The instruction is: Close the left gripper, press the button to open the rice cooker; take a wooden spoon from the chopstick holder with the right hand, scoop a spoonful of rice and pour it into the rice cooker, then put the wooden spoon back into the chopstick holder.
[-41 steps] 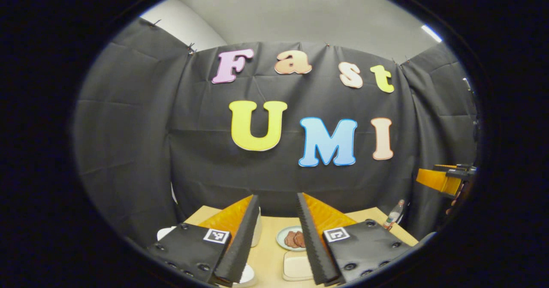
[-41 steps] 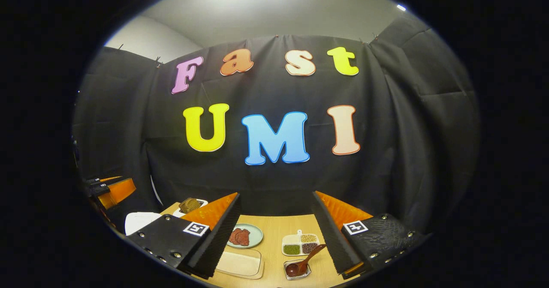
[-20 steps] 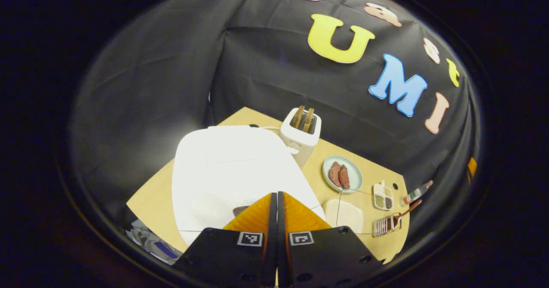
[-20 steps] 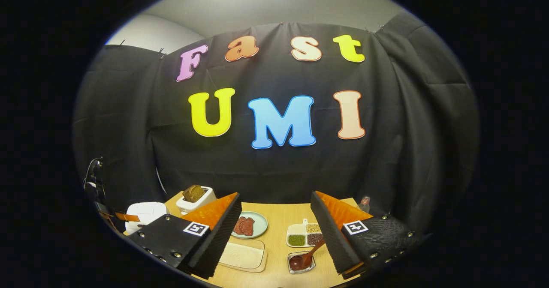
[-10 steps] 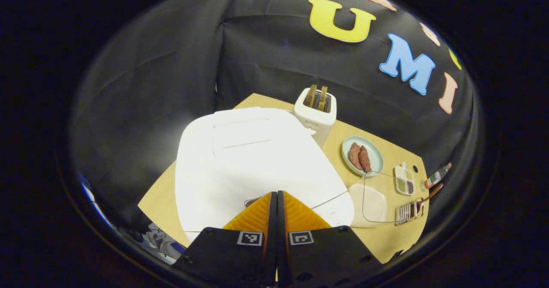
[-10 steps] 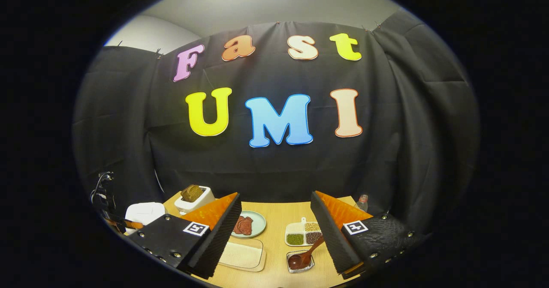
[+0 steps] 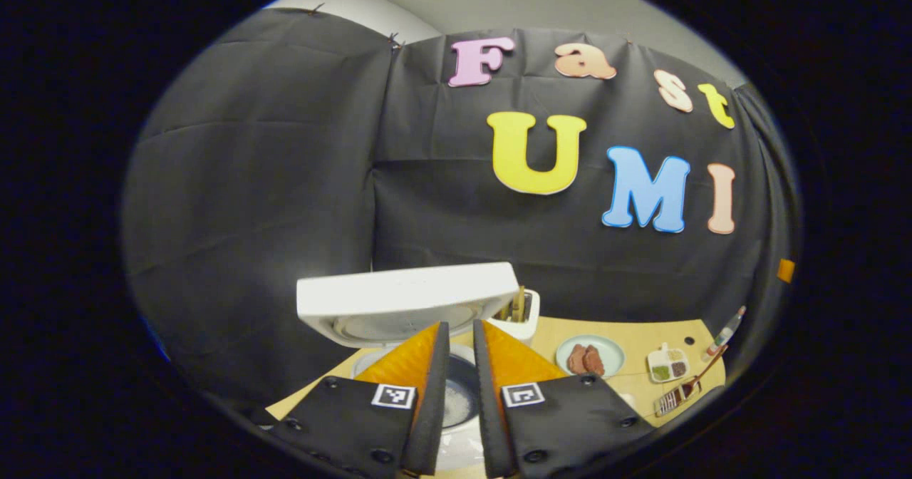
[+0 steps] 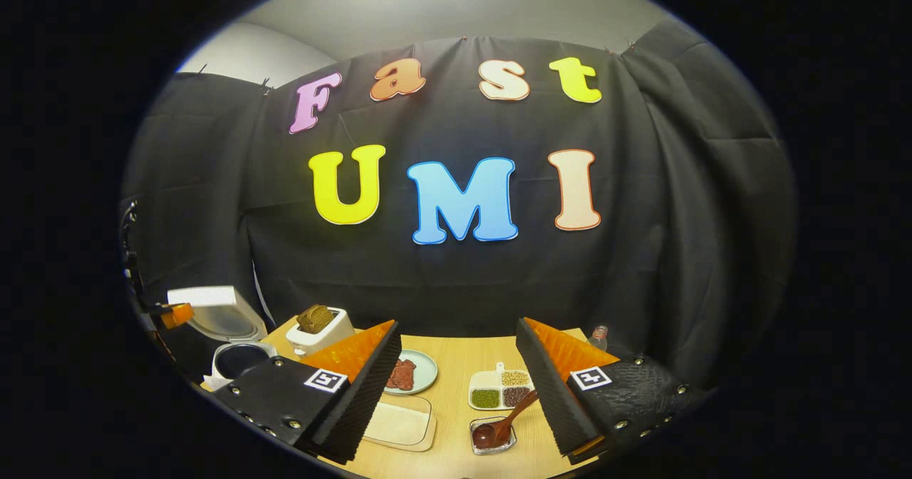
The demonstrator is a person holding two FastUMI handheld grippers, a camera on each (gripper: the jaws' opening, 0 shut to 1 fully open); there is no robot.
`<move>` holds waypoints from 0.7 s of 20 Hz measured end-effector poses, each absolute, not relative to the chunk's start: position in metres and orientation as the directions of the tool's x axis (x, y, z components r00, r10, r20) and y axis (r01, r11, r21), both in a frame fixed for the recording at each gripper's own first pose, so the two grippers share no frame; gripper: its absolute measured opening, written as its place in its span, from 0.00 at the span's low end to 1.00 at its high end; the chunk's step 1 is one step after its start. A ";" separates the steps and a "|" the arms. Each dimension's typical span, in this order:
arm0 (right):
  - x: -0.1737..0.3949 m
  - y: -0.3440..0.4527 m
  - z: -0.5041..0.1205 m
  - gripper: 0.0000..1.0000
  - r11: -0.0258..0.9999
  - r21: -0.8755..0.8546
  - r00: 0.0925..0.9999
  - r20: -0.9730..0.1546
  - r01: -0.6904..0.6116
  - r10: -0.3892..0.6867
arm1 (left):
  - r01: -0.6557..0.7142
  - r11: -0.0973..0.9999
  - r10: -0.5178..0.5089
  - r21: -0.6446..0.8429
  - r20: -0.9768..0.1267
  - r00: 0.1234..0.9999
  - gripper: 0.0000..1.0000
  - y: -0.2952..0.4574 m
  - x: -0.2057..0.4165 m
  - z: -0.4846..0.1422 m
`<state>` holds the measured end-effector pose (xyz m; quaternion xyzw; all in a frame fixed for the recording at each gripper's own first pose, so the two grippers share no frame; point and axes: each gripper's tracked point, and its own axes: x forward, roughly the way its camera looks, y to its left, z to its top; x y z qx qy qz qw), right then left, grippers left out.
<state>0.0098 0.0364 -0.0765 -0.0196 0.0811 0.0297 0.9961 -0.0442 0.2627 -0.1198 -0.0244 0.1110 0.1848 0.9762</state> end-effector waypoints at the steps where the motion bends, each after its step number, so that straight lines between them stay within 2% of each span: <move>1: 0.010 0.036 -0.077 0.98 0.997 -0.036 0.985 -0.163 -0.063 0.056 | -0.357 0.934 0.349 -0.003 -0.196 0.916 0.41 0.258 -0.044 -0.110; 2: 0.009 0.036 -0.077 0.98 0.997 -0.037 0.985 -0.162 -0.061 0.054 | -0.338 0.941 0.332 -0.005 -0.170 0.928 0.57 0.249 -0.045 -0.103; 6: 0.009 0.034 -0.078 0.98 0.998 -0.035 0.986 -0.159 -0.050 0.043 | -0.294 0.956 0.295 0.020 -0.066 0.953 0.82 0.217 -0.046 -0.076; 14: 0.013 0.001 -0.084 0.99 0.999 -0.030 0.993 -0.116 -0.010 0.006 | -0.175 0.983 0.176 0.059 -0.012 0.984 0.87 0.140 -0.037 -0.065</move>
